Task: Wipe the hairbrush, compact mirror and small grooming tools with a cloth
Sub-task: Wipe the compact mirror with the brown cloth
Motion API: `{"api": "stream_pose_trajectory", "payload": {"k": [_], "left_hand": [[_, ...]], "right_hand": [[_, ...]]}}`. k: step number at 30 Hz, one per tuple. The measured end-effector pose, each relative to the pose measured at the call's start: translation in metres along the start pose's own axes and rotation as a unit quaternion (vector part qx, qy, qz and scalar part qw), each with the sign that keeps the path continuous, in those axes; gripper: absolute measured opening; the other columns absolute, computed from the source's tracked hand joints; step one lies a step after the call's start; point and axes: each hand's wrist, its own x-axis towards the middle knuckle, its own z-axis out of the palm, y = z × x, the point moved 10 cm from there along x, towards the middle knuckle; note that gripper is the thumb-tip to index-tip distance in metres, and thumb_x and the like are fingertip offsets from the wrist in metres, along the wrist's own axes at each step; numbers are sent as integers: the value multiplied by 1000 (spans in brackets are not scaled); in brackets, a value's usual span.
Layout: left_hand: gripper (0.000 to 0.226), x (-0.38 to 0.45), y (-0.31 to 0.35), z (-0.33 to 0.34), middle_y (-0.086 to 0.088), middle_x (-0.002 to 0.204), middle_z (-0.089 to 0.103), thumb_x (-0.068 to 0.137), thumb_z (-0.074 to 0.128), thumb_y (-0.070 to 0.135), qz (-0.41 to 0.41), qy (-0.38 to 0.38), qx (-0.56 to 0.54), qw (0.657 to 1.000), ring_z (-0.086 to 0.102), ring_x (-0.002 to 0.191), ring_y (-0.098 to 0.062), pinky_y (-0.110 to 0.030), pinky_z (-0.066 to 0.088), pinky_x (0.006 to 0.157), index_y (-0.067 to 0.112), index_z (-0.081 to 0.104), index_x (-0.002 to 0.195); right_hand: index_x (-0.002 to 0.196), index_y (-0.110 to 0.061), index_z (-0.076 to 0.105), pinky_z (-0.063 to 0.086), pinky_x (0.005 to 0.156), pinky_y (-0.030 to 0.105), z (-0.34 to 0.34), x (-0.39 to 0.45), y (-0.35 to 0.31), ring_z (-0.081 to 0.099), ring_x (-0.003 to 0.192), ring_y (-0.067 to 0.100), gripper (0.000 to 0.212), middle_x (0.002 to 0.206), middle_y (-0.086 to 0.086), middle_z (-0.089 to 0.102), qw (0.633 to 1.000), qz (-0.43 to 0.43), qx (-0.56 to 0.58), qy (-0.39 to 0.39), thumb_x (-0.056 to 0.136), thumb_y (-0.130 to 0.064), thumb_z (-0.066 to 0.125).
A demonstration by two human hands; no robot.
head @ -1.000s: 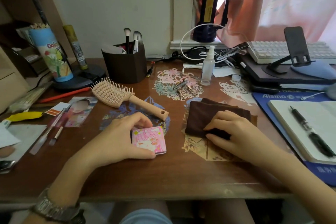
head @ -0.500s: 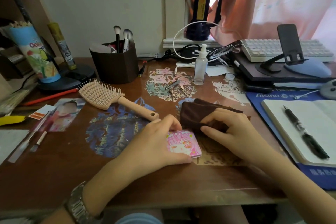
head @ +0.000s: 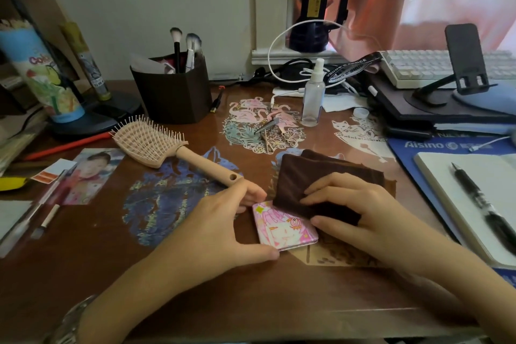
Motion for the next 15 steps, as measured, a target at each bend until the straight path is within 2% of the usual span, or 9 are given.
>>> {"api": "stream_pose_trajectory", "payload": {"k": [3,6,8,15], "left_hand": [[73,1,0,0,32,122,50,58,81,55,4,-6,-17,1000,44,114,19,-7,39,97,47,41,119],[74,3,2,-2,34,117,51,54,82,54,6,-4,-30,1000,44,112,22,1,37,89,51,39,115],[74,4,3,-3,35,115,52,52,83,54,8,-2,-35,999,44,110,23,4,36,85,52,40,112],[78,13,3,-2,31,116,55,47,81,61,14,-3,-22,1000,49,108,20,2,38,87,54,39,113]], "right_hand": [[125,-39,59,34,106,13,3,1,-2,39,127,-12,39,135,-29,47,999,-27,0,-34,90,-51,47],[132,-40,53,26,110,12,9,0,0,32,132,-14,41,140,-31,41,998,-38,7,-58,92,-46,47],[134,-40,50,26,112,14,12,-2,1,31,134,-12,41,142,-31,40,997,-46,8,-60,93,-44,47],[135,-38,49,25,113,18,14,-1,0,27,137,-9,42,143,-29,40,997,-52,10,-55,95,-47,42]]}}
